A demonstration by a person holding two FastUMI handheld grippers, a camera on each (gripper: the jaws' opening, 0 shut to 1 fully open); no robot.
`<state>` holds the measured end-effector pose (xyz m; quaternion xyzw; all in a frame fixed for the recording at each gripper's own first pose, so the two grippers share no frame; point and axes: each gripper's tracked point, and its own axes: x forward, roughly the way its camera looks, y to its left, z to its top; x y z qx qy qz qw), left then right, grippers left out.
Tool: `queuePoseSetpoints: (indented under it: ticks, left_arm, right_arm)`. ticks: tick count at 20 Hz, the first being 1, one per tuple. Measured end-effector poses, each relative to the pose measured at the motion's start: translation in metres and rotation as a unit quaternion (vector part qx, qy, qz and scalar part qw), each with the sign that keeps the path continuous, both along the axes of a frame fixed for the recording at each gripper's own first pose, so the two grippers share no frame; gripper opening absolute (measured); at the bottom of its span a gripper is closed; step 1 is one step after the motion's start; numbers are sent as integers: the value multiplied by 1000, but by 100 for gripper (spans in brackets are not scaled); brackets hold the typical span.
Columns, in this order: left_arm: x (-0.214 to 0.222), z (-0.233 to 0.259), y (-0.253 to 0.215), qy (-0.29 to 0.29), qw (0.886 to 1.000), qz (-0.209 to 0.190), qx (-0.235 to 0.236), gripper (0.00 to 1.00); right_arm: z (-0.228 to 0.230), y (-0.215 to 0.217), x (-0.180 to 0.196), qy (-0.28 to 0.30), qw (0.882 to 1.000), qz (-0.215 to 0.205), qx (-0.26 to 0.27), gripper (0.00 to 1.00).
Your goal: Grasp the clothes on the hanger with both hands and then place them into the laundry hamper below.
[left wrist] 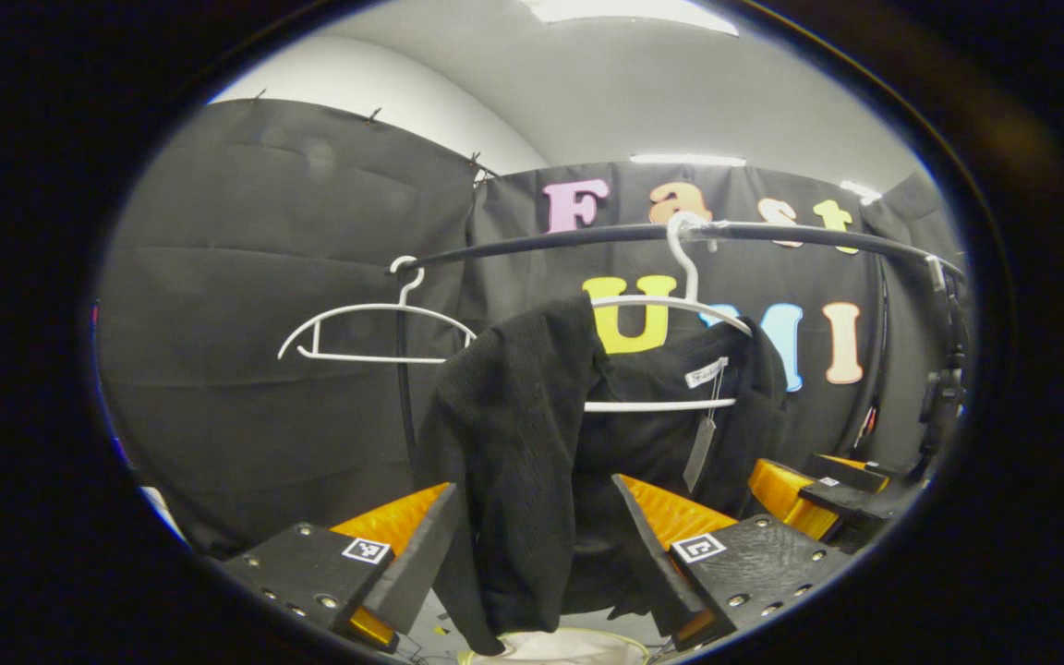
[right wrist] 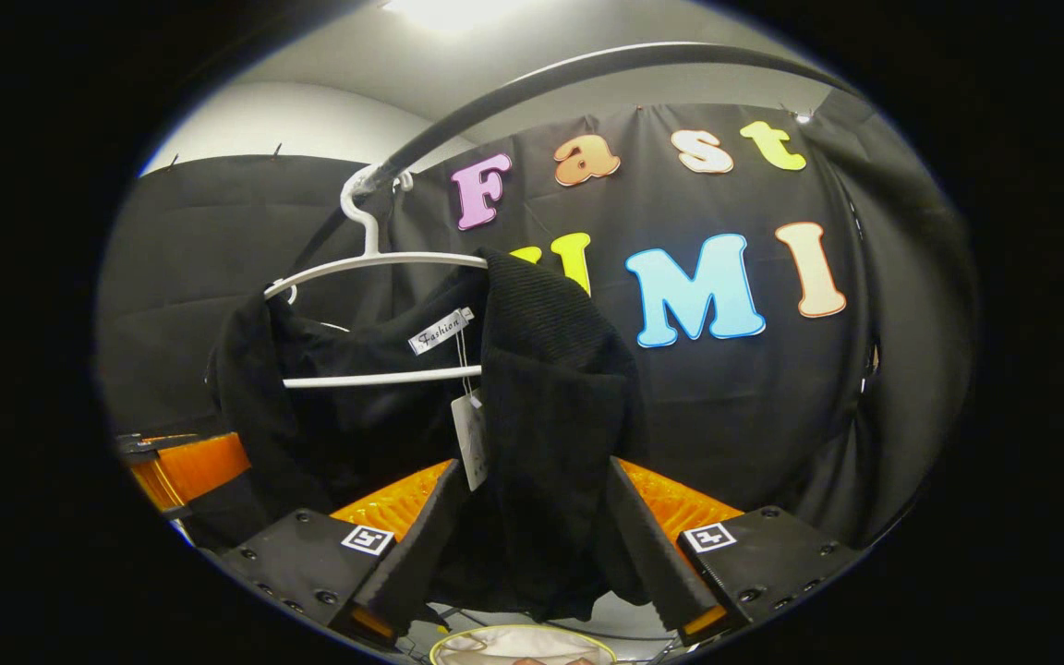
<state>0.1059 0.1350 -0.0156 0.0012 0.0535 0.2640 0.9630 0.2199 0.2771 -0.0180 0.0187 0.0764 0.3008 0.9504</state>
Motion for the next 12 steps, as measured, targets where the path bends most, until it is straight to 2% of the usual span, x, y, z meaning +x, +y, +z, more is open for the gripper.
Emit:
queuePoseSetpoints:
  ticks: [1,2,3,4,9,10,11,12]
  left_arm:
    - [1,-1,3,3,1000,4,3,94]
    - [3,-2,5,5,1000,7,3,94]
    - [5,-3,7,5,1000,10,2,94]
    - [8,-5,9,7,1000,14,-2,94]
    - [24,-15,14,4,999,25,-32,94]
    - [26,-16,16,2,999,29,-35,94]
    - [27,-18,20,4,999,36,-36,94]
    - [28,-19,23,5,998,42,-35,94]
  right_arm:
    - [-1,4,5,0,1000,1,0,93]
    - [-1,8,9,1,1000,4,1,98]
    - [-2,13,13,4,1000,6,2,93]
    - [-4,18,17,6,1000,9,3,98]
    - [-11,37,37,6,1000,22,-5,98]
    - [-11,40,41,5,1000,24,-2,93]
    - [-13,42,46,4,1000,23,-2,93]
    - [-13,44,49,5,1000,23,-2,98]
